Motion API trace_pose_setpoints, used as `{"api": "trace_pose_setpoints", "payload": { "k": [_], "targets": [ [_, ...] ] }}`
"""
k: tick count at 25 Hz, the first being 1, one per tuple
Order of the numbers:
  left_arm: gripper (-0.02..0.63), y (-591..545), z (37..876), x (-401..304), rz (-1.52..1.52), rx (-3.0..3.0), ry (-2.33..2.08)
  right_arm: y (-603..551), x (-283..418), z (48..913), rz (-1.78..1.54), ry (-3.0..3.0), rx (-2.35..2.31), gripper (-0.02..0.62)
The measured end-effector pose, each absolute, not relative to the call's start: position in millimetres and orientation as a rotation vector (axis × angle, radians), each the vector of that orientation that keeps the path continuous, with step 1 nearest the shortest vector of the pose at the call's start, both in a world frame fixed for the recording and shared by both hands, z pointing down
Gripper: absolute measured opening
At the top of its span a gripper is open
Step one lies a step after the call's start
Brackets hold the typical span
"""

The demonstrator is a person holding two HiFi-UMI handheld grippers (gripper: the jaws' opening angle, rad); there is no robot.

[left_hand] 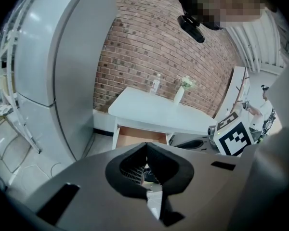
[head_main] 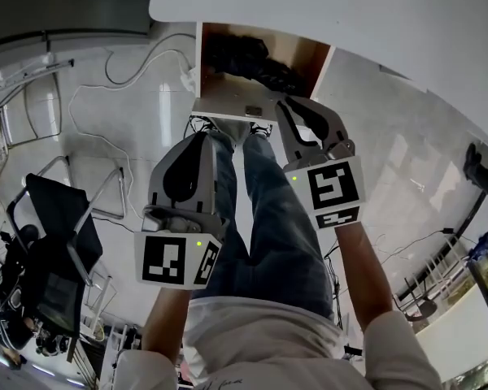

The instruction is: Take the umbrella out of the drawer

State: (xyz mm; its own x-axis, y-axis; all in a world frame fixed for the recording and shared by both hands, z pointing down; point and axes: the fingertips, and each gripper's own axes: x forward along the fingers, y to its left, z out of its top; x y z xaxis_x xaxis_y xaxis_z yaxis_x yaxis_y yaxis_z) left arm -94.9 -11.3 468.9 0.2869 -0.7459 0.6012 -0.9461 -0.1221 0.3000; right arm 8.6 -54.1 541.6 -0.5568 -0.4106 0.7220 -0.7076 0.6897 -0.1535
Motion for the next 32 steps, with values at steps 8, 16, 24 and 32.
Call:
{"api": "trace_pose_setpoints", "payload": {
  "k": [8, 16, 24, 32],
  "targets": [
    [0.017, -12, 474, -89, 0.362, 1.929, -1.482, -53, 0, 584, 0.547, -2.178, 0.760, 0.101],
    [0.017, -11, 485, -92, 0.359, 1.917, -1.465, -52, -12, 620, 0.514, -2.135, 0.706, 0.106],
    [0.017, -13, 486, -100, 0.358, 1.910, -1.465, -56, -18, 644, 0.474, -2.086, 0.679, 0.118],
    [0.017, -14, 492, -91, 0.379, 1.946, -1.414, -56, -21, 681, 0.462, -2.026, 0.633, 0.158]
  ]
}}
